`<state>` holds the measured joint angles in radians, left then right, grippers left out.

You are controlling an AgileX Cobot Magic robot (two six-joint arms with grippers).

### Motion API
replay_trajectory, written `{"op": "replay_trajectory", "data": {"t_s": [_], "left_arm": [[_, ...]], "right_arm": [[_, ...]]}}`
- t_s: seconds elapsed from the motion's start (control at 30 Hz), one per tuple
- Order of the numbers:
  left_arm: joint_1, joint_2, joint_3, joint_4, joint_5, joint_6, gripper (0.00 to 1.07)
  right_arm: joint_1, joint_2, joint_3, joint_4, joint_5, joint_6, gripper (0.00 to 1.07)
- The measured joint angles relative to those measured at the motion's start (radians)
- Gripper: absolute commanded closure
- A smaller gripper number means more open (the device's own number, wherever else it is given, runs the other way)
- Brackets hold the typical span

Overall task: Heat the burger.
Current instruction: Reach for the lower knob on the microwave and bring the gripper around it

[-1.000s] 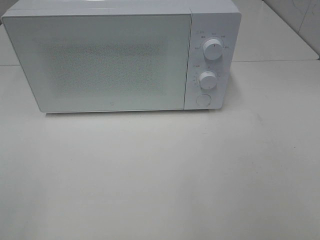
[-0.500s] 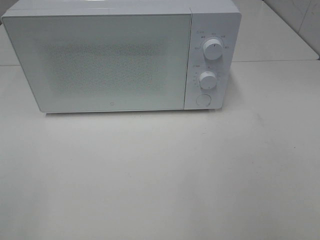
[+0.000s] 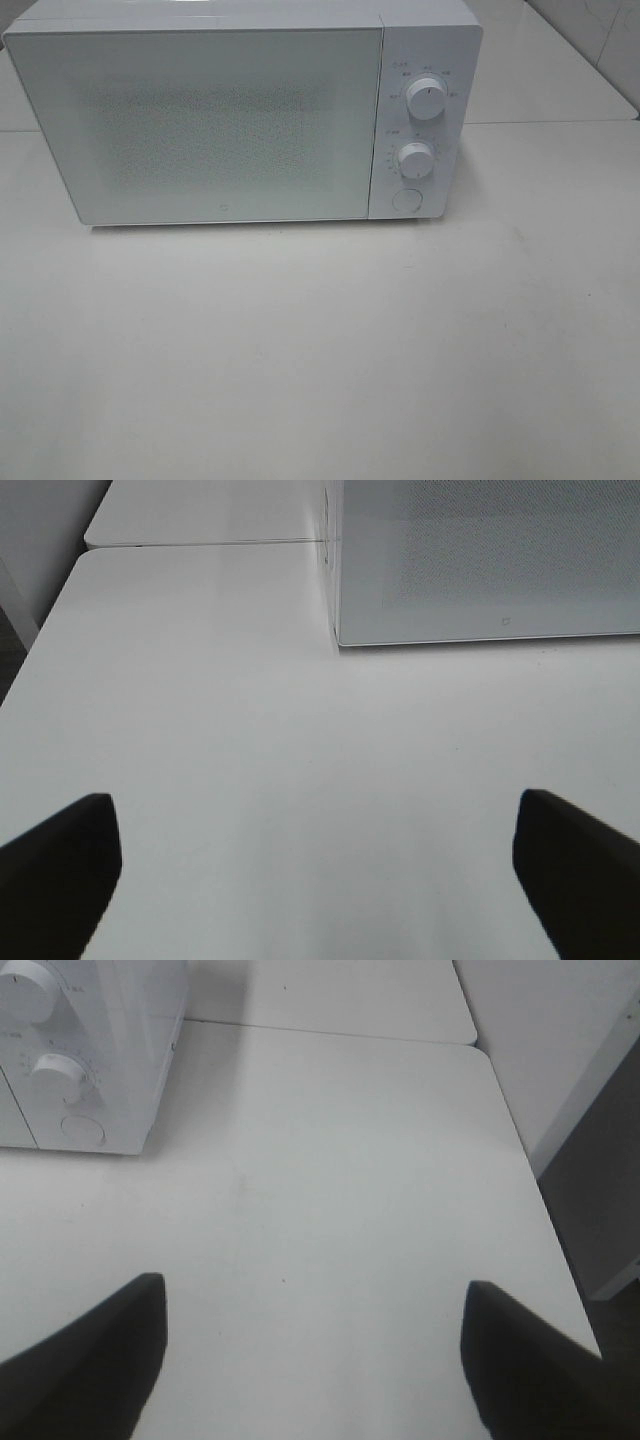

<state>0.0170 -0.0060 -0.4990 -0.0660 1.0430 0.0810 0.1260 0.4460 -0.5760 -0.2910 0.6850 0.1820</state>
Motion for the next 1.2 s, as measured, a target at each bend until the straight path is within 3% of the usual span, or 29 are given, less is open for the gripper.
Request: {"op": "replay_trajectory", "data": {"t_s": [0.4, 1.2], "left_arm": [[0.0, 0.0, 0.0, 0.0, 0.0, 0.0, 0.06], [0.0, 0.0, 0.0, 0.0, 0.0, 0.0, 0.06]], "right_arm": [[0.0, 0.196, 0.0, 0.0, -0.349, 0.0, 0.31], [0.0, 0.569, 0.0, 0.012, -0.865, -0.074, 0.31]]}}
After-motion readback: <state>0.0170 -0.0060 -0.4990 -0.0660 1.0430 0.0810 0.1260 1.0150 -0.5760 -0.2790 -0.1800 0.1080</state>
